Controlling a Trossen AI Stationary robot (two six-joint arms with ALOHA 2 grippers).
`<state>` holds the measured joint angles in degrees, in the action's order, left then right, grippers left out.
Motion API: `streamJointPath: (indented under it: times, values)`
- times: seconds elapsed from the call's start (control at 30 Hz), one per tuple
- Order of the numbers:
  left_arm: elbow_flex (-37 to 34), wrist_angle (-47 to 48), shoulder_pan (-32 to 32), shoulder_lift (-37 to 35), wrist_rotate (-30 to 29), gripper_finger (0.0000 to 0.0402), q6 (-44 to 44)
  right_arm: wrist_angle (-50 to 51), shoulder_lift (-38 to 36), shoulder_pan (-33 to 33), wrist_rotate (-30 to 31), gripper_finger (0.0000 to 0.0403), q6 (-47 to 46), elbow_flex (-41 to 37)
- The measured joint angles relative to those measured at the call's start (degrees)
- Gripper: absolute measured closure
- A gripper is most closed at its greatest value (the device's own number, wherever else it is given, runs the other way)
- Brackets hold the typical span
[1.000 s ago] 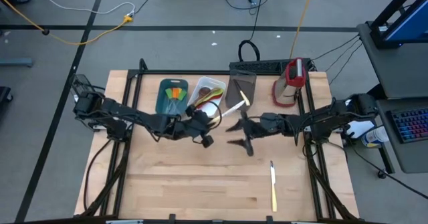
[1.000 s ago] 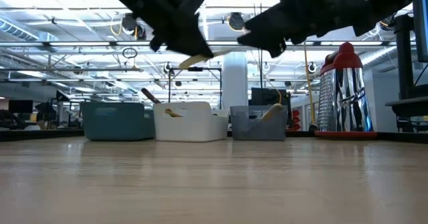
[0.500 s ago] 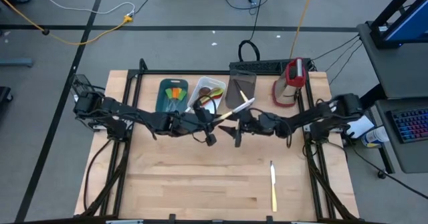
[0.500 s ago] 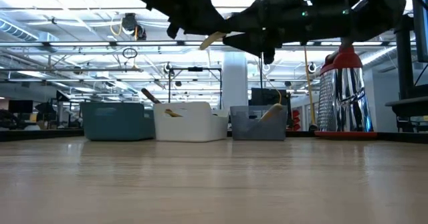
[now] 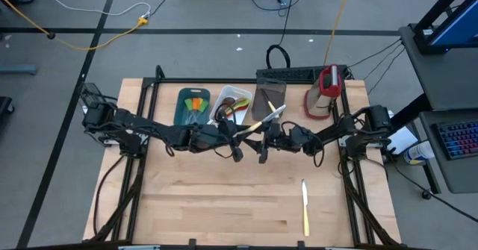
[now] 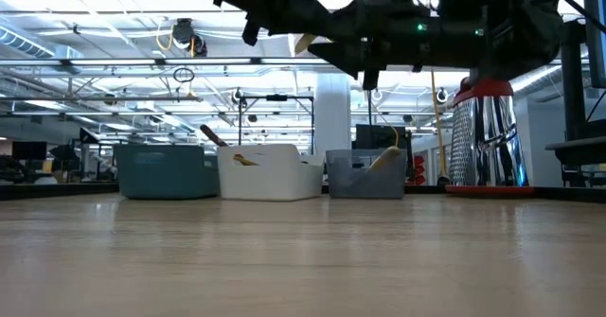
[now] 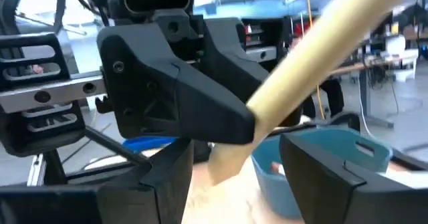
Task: Pick & Place Kitchen Items
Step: Put the left yellow table knife into the black bin
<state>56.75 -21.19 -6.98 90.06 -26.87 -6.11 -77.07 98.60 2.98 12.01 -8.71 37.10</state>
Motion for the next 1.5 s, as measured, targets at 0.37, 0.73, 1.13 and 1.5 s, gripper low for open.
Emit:
streamJointPath:
  times: [0.37,0.73,1.13,1.5]
  values:
    - [0.0,-3.5,0.0,0.0,-0.1,0.0333,0.0,-1.6,0.2,-1.5,-1.1,0.0228,0.7,0.0]
    - [0.0,-3.4,0.7,0.0,-0.3,0.0331,0.4,-2.2,0.2,-3.8,-6.6,0.0319,0.0,0.5]
    - [0.0,3.2,0.7,0.0,0.1,0.033,1.1,3.9,0.2,-3.8,-6.3,0.0315,-0.9,0.5]
    - [0.2,8.1,0.8,0.1,-0.6,0.0329,-0.8,27.3,-10.3,-3.8,-6.1,0.0322,-3.6,0.7]
